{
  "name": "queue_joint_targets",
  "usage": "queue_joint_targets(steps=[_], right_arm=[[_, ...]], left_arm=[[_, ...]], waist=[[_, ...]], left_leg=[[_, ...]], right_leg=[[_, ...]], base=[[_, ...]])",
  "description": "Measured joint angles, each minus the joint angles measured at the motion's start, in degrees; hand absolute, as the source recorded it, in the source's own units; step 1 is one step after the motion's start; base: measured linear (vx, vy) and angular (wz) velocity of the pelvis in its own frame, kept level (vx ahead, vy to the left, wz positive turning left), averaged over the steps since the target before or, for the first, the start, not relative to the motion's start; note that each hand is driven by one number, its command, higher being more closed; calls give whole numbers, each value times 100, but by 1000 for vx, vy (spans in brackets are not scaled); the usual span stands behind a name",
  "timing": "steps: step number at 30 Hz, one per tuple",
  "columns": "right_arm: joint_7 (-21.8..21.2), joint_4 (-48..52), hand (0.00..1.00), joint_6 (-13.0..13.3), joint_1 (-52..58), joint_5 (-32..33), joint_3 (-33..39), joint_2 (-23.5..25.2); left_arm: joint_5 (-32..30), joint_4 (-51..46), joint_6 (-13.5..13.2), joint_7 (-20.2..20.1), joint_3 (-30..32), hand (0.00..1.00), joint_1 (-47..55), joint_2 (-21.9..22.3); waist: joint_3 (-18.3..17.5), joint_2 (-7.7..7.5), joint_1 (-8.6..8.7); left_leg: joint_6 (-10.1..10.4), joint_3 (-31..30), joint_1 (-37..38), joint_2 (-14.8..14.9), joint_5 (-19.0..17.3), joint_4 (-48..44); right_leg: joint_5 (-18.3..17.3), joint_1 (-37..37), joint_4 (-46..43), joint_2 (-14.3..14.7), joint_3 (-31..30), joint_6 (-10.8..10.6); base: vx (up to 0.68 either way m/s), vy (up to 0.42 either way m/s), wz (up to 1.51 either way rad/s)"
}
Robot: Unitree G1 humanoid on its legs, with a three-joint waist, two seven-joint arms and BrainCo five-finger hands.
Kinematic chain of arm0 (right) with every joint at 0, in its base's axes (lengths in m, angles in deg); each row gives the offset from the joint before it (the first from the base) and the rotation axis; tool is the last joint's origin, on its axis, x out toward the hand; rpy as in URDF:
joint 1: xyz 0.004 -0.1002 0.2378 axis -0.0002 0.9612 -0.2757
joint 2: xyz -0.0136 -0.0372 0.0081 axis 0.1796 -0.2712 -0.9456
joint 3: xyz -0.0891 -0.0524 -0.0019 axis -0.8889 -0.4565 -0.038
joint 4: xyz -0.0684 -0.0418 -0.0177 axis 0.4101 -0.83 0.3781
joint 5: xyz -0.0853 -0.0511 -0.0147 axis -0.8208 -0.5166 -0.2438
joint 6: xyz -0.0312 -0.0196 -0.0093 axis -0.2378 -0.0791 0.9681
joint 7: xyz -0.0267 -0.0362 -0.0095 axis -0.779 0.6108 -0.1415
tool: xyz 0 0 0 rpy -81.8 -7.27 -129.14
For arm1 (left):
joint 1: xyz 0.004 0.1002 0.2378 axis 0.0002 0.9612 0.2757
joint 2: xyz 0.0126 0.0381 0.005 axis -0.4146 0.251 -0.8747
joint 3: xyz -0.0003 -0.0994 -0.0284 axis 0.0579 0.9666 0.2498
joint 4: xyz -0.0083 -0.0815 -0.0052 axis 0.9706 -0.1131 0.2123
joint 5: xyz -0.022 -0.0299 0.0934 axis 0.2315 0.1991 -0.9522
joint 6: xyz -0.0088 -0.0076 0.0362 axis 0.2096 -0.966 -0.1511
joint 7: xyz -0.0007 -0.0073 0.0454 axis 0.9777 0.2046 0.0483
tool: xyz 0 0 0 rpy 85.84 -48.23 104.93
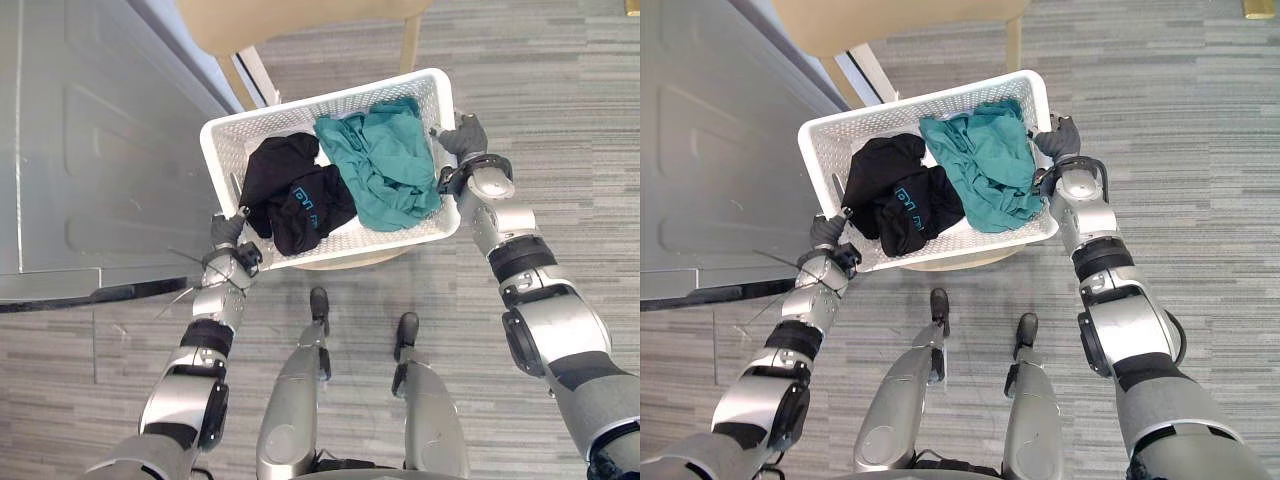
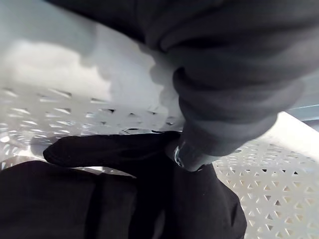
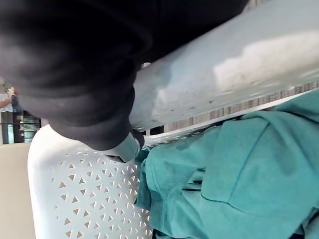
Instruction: Pick up the laundry basket with both hands and put the clothes into the washing machine.
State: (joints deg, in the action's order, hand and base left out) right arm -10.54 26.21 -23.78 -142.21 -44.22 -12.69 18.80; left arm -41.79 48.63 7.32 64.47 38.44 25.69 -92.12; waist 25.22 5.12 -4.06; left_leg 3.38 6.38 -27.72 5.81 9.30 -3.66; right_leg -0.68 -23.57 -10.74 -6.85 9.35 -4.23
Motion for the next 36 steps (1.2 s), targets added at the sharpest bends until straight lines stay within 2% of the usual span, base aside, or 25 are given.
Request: queue_joint_targets(steps=[4,5,6,7,10,15,20,22,25,27,32,36], right_arm=[[-6,-393,100,9,-240,-7,30,83],[-20,-431,0,8,-319,-16,34,133],[-24,-437,0,11,-337,-16,57,149],[-38,-438,0,29,-351,-9,145,181],[-82,-426,0,146,-351,87,415,295],[-76,-527,0,116,-206,312,610,389],[-147,-605,0,99,-192,346,626,333],[-167,-591,0,45,-209,347,603,314],[-174,-392,0,-4,-208,372,600,97],[-178,-167,0,3,-217,458,602,-67],[-296,361,0,33,-231,526,612,-757],[-374,477,0,70,-231,512,632,-946]], left_arm=[[-4,254,19,-51,5,100,-194,-45],[-7,269,16,-96,40,100,-251,-74],[-11,288,18,-124,51,100,-282,-95],[-15,350,22,-148,73,0,-376,-132],[-65,450,105,-152,409,0,-605,-139],[-342,614,357,-57,918,0,-1058,-189],[-580,686,490,133,1168,0,-1338,-258],[-577,685,511,233,1171,0,-1509,-410],[-631,678,509,309,1275,0,-1776,-634],[-796,661,500,370,1329,0,-1815,-857],[-1250,433,499,392,1387,0,-1882,-1329],[-1437,434,511,384,1651,0,-1876,-1389]], waist=[[0,-2,-3],[0,-2,-9],[0,-2,-8],[0,-5,-8],[10,-31,-2],[42,-90,20],[60,-127,34],[122,-232,39],[164,-308,92],[162,-312,176],[159,-322,221],[159,-324,305]], left_leg=[[22,18,-23,16,14,-1],[22,29,-72,27,14,14],[22,48,-80,34,14,44],[21,120,-93,44,15,125],[-5,244,-181,90,32,184],[-111,500,-269,221,113,186],[-104,583,-289,271,130,123],[-104,668,-288,333,130,64],[-103,674,-291,359,130,63],[-102,728,-285,359,129,45],[-99,904,-284,415,125,-85],[-103,1003,-267,435,123,-117]], right_leg=[[0,-31,-13,10,-17,2],[-2,-105,-14,15,-37,3],[-2,-133,-14,20,-43,3],[-2,-186,-15,26,-52,3],[14,-321,-15,45,-81,20],[25,-402,-27,86,-12,33],[25,-426,-121,96,47,33],[25,-439,-217,121,95,34],[25,-487,-338,128,127,34],[25,-511,-408,108,126,34],[24,-565,-539,102,102,35],[23,-563,-550,97,77,37]], base=[[-8,-4,-1],[-35,2,-9],[-57,5,-10],[-63,8,-8],[-62,6,-8],[10,-13,1],[67,-23,1],[40,-47,2],[11,-25,2],[-2,-4,-3],[-34,-25,-8],[-68,-20,-7]])
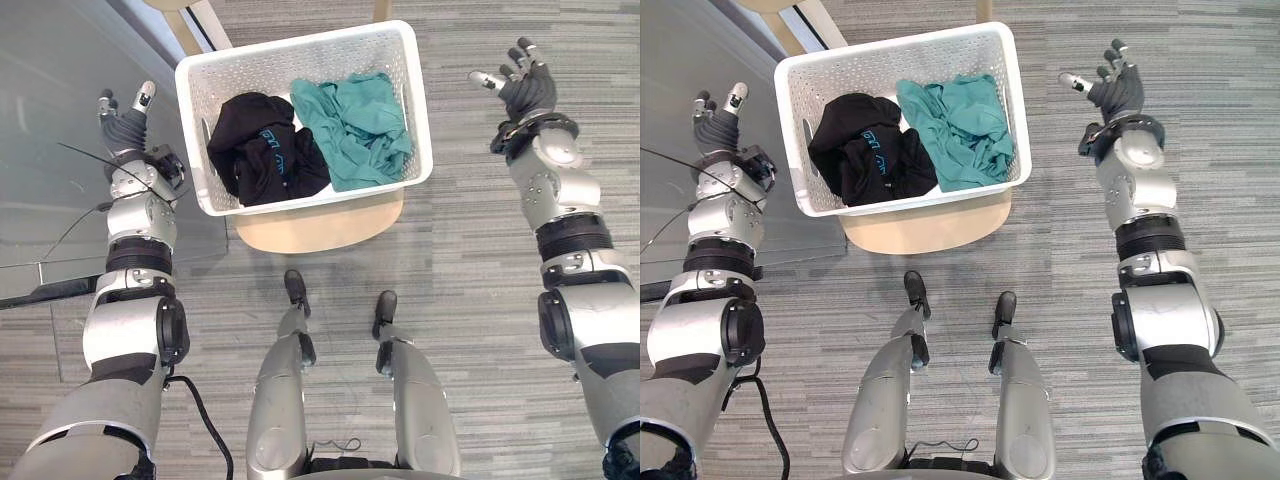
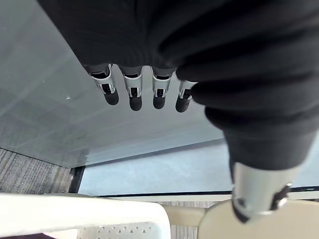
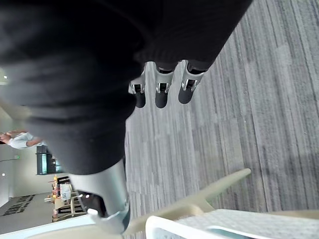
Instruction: Pick up the laundry basket with both hands and put the clothes into the washing machine.
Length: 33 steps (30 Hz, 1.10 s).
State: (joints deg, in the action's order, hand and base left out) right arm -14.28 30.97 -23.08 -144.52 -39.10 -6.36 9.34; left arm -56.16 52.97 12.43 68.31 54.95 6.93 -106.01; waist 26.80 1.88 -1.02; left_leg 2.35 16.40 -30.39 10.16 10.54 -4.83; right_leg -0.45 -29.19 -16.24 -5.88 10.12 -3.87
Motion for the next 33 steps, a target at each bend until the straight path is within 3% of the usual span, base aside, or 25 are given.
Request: queue_joint_targets(steps=[7,9,12,14,16,20,22,26,29,31,33], right_arm=[[-38,385,0,-5,250,-3,38,-96],[-47,1214,0,79,934,-3,274,-266],[-22,2725,0,277,2904,-52,1260,-257],[-25,3418,0,403,4685,-74,2133,11],[-34,3243,0,508,5607,-256,2777,433],[-31,2418,0,567,6643,-751,3686,1218],[-31,2018,0,565,7230,-809,3988,1923],[-114,1654,0,543,7916,-837,3944,2763],[-290,941,0,475,8094,-837,3581,3107],[-449,-129,0,337,7930,-807,3521,3190],[-544,-987,0,227,7735,-756,3589,3175]], left_arm=[[-21,-142,8,-36,391,0,227,-37],[-12,-594,-5,-33,406,0,701,-37],[31,-2250,-84,14,403,0,2134,162],[37,-3530,-435,111,422,0,3562,579],[31,-3782,-619,99,474,0,4443,982],[154,-3856,-701,-7,634,0,5618,1821],[204,-3942,-746,-161,579,0,6281,2405],[195,-3532,-733,-483,121,0,6913,2970],[1,-2226,-580,-735,51,0,6971,3220],[-185,-862,-355,-962,-37,0,6876,3217],[-286,114,-200,-1087,-62,0,6796,3219]], waist=[[-14,-75,33],[-16,-81,24],[-26,-116,10],[-107,-162,7],[-558,-225,11],[-1055,-169,38],[-1367,-115,36],[-1691,47,39],[-2024,97,39],[-2286,152,42],[-2320,187,63]], left_leg=[[-64,193,147,120,-49,-128],[-88,197,242,124,-68,-143],[-108,119,558,60,-149,-194],[-74,6,1025,-119,-230,-122],[-24,-74,1173,-294,-290,-12],[7,-219,1738,-516,-313,357],[5,-217,2096,-563,-312,556],[-21,-149,2699,-654,-295,807],[46,-55,3046,-646,-347,934],[86,26,3286,-614,-387,1019],[98,72,3466,-594,-422,1021]], right_leg=[[-46,121,-8,23,73,74],[-64,216,-39,19,87,93],[-237,552,-199,-75,218,89],[-559,980,-396,-251,333,31],[-847,1029,-599,-416,315,-17],[-1064,1505,-553,-525,365,-95],[-1086,1816,-415,-539,364,-110],[-1129,2310,-258,-551,349,-183],[-1147,2593,-130,-555,303,-212],[-1147,2803,-1,-490,213,-213],[-1141,2987,83,-448,151,-211]], base=[[-71,-33,-10],[4,-10,2],[77,-23,27],[139,-12,42],[139,-30,32],[123,-15,15],[130,2,-1],[99,3,-8],[78,16,-18],[58,-21,-22],[36,-20,-16]])
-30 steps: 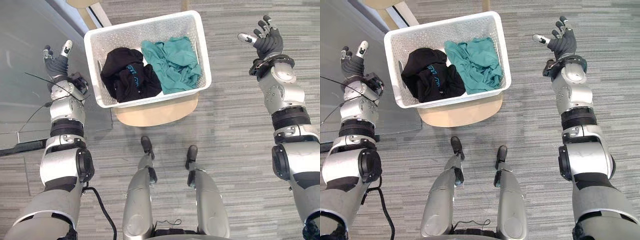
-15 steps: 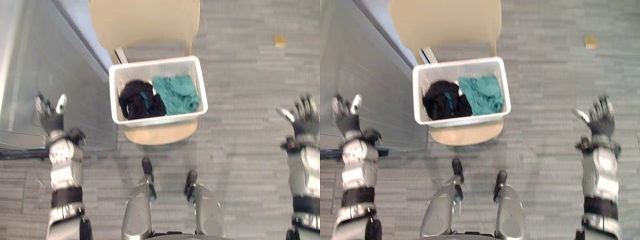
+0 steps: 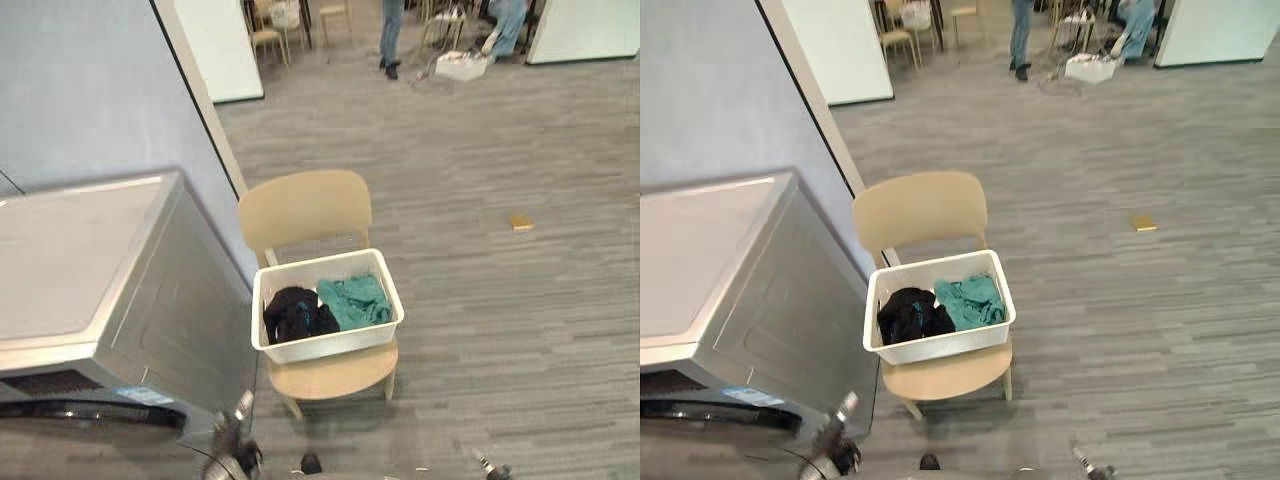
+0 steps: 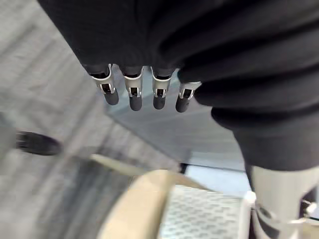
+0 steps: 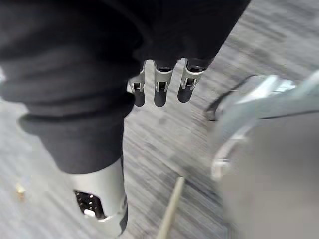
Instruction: Pick up the laundry basket with both hands and put the clothes into the washing machine.
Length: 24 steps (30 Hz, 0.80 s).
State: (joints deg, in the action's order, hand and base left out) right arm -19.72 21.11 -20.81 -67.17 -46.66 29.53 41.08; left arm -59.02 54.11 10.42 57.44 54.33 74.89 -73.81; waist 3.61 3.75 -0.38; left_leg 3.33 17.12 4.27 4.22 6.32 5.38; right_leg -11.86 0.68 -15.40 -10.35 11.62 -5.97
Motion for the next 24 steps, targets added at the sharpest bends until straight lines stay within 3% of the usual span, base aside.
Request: queue_joint_targets(steps=[4,12,14,15,17,18,19,20,21,22,23,24], right_arm=[[-108,-705,0,-249,-214,-209,449,-104],[-112,-844,0,-270,-333,-236,-81,-200],[-109,-843,0,-263,-476,-240,-209,-219],[-102,-839,0,-229,-584,-242,-331,-245],[-91,-771,0,-133,-661,-243,-617,-284],[-67,-641,0,-89,-675,-242,-742,-294],[-18,-551,0,-45,-648,-242,-727,-294],[19,-540,0,-36,-681,-243,-693,-266],[40,-478,0,-23,-741,-243,-686,-220],[42,-417,0,-18,-727,-244,-678,-202],[43,-424,0,-26,-714,-245,-621,-213],[32,-454,0,-41,-705,-240,-413,-222]], left_arm=[[-158,835,195,-213,256,0,-162,-231],[-83,891,180,-320,-16,0,-223,-376],[62,781,137,-323,-97,0,-298,-416],[175,677,79,-312,-98,0,-344,-405],[296,518,73,-303,-28,0,-388,-383],[314,442,71,-298,83,0,-388,-321],[310,471,74,-297,398,0,-401,-240],[312,475,74,-293,567,0,-422,-225],[311,577,89,-284,811,0,-538,-273],[308,641,92,-282,976,0,-531,-271],[298,696,97,-281,1073,0,-518,-258],[227,789,118,-268,1243,0,-527,-231]], waist=[[-6,4,56],[62,-76,115],[288,-141,106],[414,-77,109],[524,-169,85],[584,-71,96],[658,-43,119],[736,-171,84],[825,-303,41],[837,-307,-14],[819,-272,-17],[786,-204,2]], left_leg=[[70,12,351,73,-58,8],[49,-280,40,148,-146,-443],[47,-615,-283,170,-143,-817],[77,-849,-588,160,-115,-1007],[132,-1234,-1060,116,147,-984],[73,-1536,-1278,94,379,-721],[28,-1400,-1264,170,111,-248],[-154,-1022,-1333,191,23,-410],[-374,-354,-1617,286,-176,-1632],[-421,28,-1614,492,-443,-2736],[-349,223,-1453,644,-606,-3094],[-357,640,-1041,1001,-904,-3476]], right_leg=[[93,426,265,119,-50,34],[94,424,197,187,144,84],[-54,254,-166,165,276,174],[-204,20,-489,154,440,253],[-496,-446,-1097,44,775,374],[-641,-648,-1385,7,1144,473],[-568,-671,-1247,-84,1541,664],[-499,-670,-1145,-193,1717,778],[-308,-651,-1017,-417,2021,796],[-190,-473,-807,-488,2338,833],[-137,-378,-675,-475,2535,833],[-83,-181,-515,-449,2919,830]], base=[[6,-22,-12],[-21,-29,13],[-67,-82,62],[-177,-95,91],[-226,-124,119],[-307,-196,153],[-277,-171,153],[-202,-129,137],[-113,-106,124],[-167,-169,123],[-233,-172,132],[-228,-106,130]])
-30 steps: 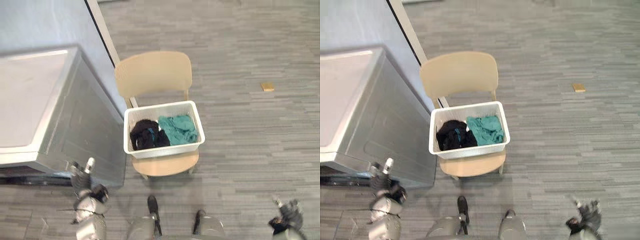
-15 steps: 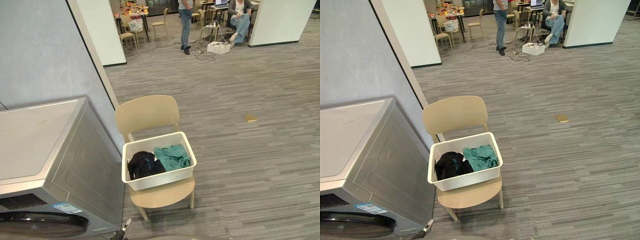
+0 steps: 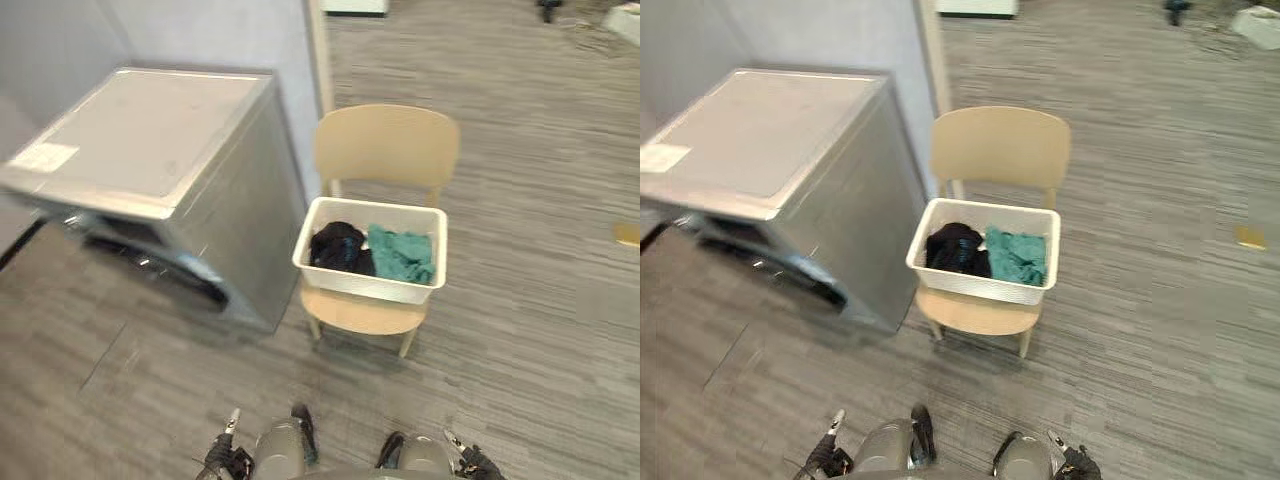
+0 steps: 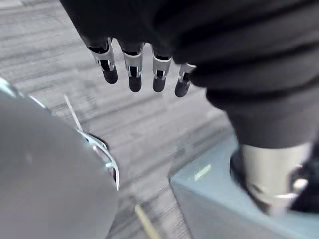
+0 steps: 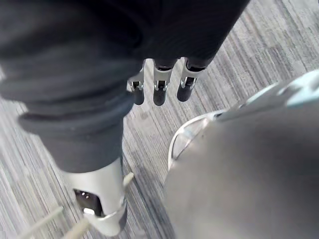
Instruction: Pick up the laundry basket with both hands and put the clothes into the washing machine.
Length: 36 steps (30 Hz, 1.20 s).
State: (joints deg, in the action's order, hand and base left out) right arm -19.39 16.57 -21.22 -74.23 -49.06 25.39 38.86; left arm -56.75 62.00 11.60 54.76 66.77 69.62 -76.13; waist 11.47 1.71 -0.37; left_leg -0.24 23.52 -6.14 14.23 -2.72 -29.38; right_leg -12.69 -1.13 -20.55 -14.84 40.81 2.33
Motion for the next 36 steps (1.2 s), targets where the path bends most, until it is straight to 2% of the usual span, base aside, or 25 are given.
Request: queue_joint_targets(steps=[2,3,4,5,6,7,8,11,15,17,18,19,21,22,23,24,25,26,28,29,30,31,32,34,36], right_arm=[[9,-110,0,-1,-27,45,427,58],[14,-140,0,-6,-53,59,476,22],[35,-213,0,-9,-93,134,499,-80],[36,-224,0,-8,-100,174,505,-134],[57,-233,0,-17,-126,227,528,-185],[89,-291,0,-16,-186,278,530,-200],[88,-432,0,-25,-225,279,426,-139],[117,-583,0,-38,-467,200,-60,-135],[131,-474,0,-16,-629,163,-301,-338],[132,-322,0,27,-601,227,-302,-400],[90,-322,0,59,-594,289,-298,-435],[82,-340,0,12,-594,291,-310,-398],[70,-381,0,-10,-581,349,-307,-227],[35,-408,0,-5,-598,420,-283,-89],[24,-411,0,14,-601,452,-271,-55],[22,-379,0,29,-594,529,-275,-5],[26,-342,0,35,-587,556,-276,-24],[21,-204,0,42,-577,558,-281,-11],[-6,29,0,121,-399,572,-302,185],[-18,57,0,131,-196,576,-275,285],[-22,45,0,129,-77,575,-255,303],[-8,18,0,103,99,573,-163,316],[-4,32,0,121,150,614,-156,300],[-6,88,0,102,92,777,-107,330],[-8,273,0,115,-58,987,-50,380]], left_arm=[[-308,199,152,-18,151,0,-146,23],[-447,280,221,108,190,0,-182,20],[-617,351,290,118,255,0,-134,20],[-665,350,305,102,233,0,-141,34],[-691,346,307,90,156,0,-196,42],[-700,342,304,100,-119,0,-291,-38],[-689,234,299,89,-578,0,-369,-148],[-597,-240,108,79,-1361,0,-373,-167],[-388,-397,-132,94,-1777,0,-489,-108],[-410,-344,-165,97,-1921,0,-461,-116],[-442,-261,-161,99,-2059,0,-419,-153],[-500,-159,-160,97,-2199,0,-438,-253],[-646,54,-148,93,-2194,0,-431,-379],[-742,189,-104,98,-2120,0,-392,-442],[-800,234,-75,97,-2068,0,-373,-435],[-925,227,-20,90,-1895,0,-352,-397],[-999,222,-12,91,-1841,0,-365,-387],[-1063,223,15,101,-1654,0,-443,-279],[-1106,221,51,104,-1477,0,-805,-233],[-1108,213,31,79,-1447,0,-984,-239],[-1110,205,15,61,-1427,0,-1062,-238],[-1116,196,4,54,-1310,0,-1092,33],[-1105,159,4,54,-1232,0,-1050,230],[-1086,0,20,-8,-981,0,-1025,243],[-777,-190,-14,13,-755,0,-905,322]], waist=[[-87,64,176],[-132,87,256],[-258,210,301],[-310,296,305],[-338,444,296],[-330,426,306],[-361,260,276],[-421,132,231],[-365,222,203],[-267,262,233],[-227,247,312],[-216,266,343],[-97,96,345],[-85,66,321],[-91,37,304],[-48,-76,290],[-35,-81,301],[12,-71,307],[47,6,378],[-1,-272,509],[-11,-367,568],[-80,-322,586],[-92,-158,605],[-97,-102,604],[-113,-50,576]], left_leg=[[-248,1131,779,731,-217,-173],[-169,1281,946,807,-231,19],[523,1412,1261,772,-113,854],[893,1423,1382,705,62,1359],[1165,1326,1598,556,309,2033],[1225,1161,1671,407,272,2596],[1197,1018,1647,262,217,2672],[910,846,1468,-117,38,2603],[588,623,1029,-462,-464,2210],[432,410,921,-670,-564,2140],[331,109,826,-757,-623,2119],[325,-207,789,-780,-621,2119],[334,-571,730,-826,-552,2167],[381,-699,716,-895,-451,2311],[387,-735,735,-926,-439,2376],[365,-667,785,-976,-408,2389],[297,-632,793,-961,-392,2328],[254,-646,919,-942,-434,2465],[385,-906,1073,-644,-416,2721],[384,-1201,1106,-770,-414,2788],[388,-1335,1167,-828,-414,2792],[420,-1451,1360,-769,-391,2857],[633,-1445,1320,-600,-505,2513],[808,-1308,975,-461,-724,1552],[817,-1264,690,-408,-711,611]], right_leg=[[52,176,100,-9,734,-68],[81,121,104,-11,873,-106],[184,-52,114,-4,1145,-151],[254,-121,120,12,1240,-128],[335,-184,116,50,1328,-123],[470,-229,48,34,1181,-150],[593,-224,83,-43,988,-258],[1130,-225,494,-264,755,-379],[1589,-407,658,-684,691,-452],[1572,-518,506,-854,182,-341],[1275,-710,330,-709,-974,-7],[854,-804,301,-267,-2285,-108],[506,-771,356,284,-3447,-376],[418,-679,504,442,-3638,-558],[429,-660,510,438,-3648,-612],[482,-670,264,308,-3567,-845],[392,-875,-271,305,-3517,-718],[334,-1392,-1318,288,-3483,-366],[-20,-1644,-923,959,-3424,-379],[31,-1586,-388,1166,-3606,-288],[306,-1531,-421,1215,-3766,-28],[252,-1312,-460,1202,-3583,-94],[167,-1154,-374,1218,-3387,-52],[82,-894,-275,1221,-3252,-32],[29,-589,-118,1222,-3232,-48]], base=[[-191,-7,191],[-167,92,193],[-135,139,117],[-173,257,114],[-180,300,99],[-220,318,123],[-181,209,100],[-171,212,38],[-194,224,10],[-195,219,52],[-89,76,108],[-33,27,119],[7,-46,107],[18,-24,83],[106,-4,51],[136,-27,22],[94,-43,7],[12,-57,-5],[100,-164,56],[213,-213,124],[296,-162,136],[334,-123,94],[347,-91,71],[297,-71,31],[301,-55,10]])
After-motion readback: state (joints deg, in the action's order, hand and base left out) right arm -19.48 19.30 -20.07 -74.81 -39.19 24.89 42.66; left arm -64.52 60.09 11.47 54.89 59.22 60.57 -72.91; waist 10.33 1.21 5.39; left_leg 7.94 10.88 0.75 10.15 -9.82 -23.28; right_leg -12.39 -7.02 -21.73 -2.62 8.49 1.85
